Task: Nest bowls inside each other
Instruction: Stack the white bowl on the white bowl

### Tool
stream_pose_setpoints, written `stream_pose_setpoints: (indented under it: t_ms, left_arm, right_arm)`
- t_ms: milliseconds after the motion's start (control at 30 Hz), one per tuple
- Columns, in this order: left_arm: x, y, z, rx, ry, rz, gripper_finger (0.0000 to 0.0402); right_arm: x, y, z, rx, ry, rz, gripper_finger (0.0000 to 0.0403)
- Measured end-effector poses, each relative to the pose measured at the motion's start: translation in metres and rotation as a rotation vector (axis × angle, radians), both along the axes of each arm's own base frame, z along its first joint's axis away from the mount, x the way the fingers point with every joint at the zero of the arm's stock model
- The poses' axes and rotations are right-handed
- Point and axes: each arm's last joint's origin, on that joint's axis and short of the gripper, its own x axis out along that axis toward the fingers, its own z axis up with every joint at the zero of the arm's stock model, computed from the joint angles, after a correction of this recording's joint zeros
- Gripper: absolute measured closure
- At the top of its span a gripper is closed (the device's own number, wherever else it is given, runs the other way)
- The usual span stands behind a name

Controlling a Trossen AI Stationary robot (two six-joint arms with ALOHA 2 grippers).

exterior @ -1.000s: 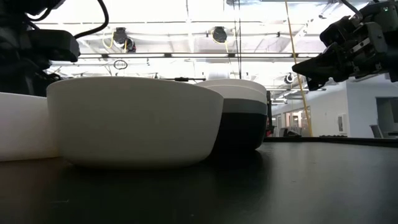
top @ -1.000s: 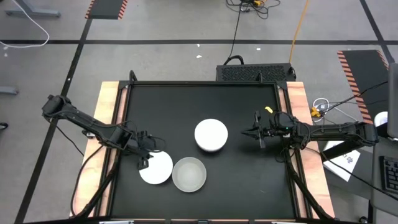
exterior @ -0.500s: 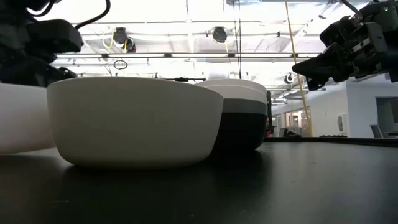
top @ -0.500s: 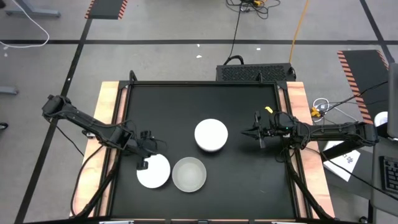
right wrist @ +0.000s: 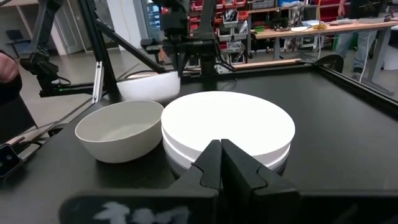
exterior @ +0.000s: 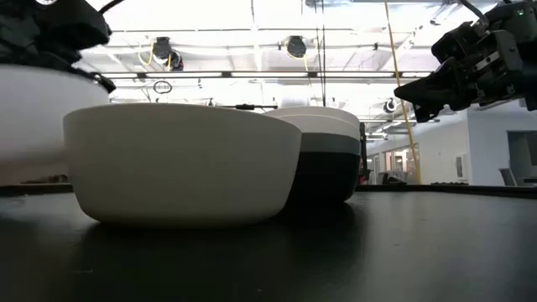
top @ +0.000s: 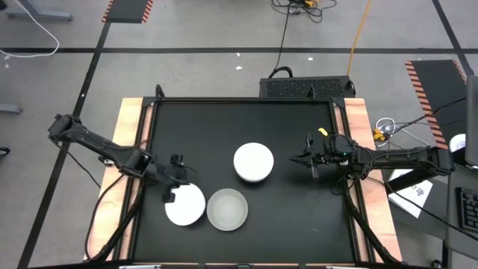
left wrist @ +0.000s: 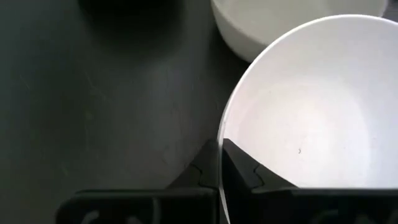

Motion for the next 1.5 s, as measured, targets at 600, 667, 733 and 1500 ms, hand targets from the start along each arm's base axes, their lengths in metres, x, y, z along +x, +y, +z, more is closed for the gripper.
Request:
stream_pose_setpoints:
  t_ms: [600, 667, 733, 1500]
  left_arm:
    - [-0.027, 0.027, 0.046, 0.114, -0.321, 0.088, 0.04]
    - [-0.031, 0.03, 0.049, 0.128, -0.349, 0.102, 0.04]
    - [-0.034, 0.032, 0.052, 0.136, -0.375, 0.106, 0.04]
    - [-0.036, 0.036, 0.01, 0.095, -0.764, 0.073, 0.0401]
  right_arm:
    - [0.0, 0.0, 0.0, 0.001, 0.005, -0.001, 0.0403]
    - [0.0, 0.0, -0.001, 0.002, 0.012, -0.001, 0.0403]
    - [0.0, 0.0, -0.002, 0.003, 0.016, -0.001, 0.0403]
    - [0.0, 0.0, -0.001, 0.002, 0.018, 0.0, 0.0403]
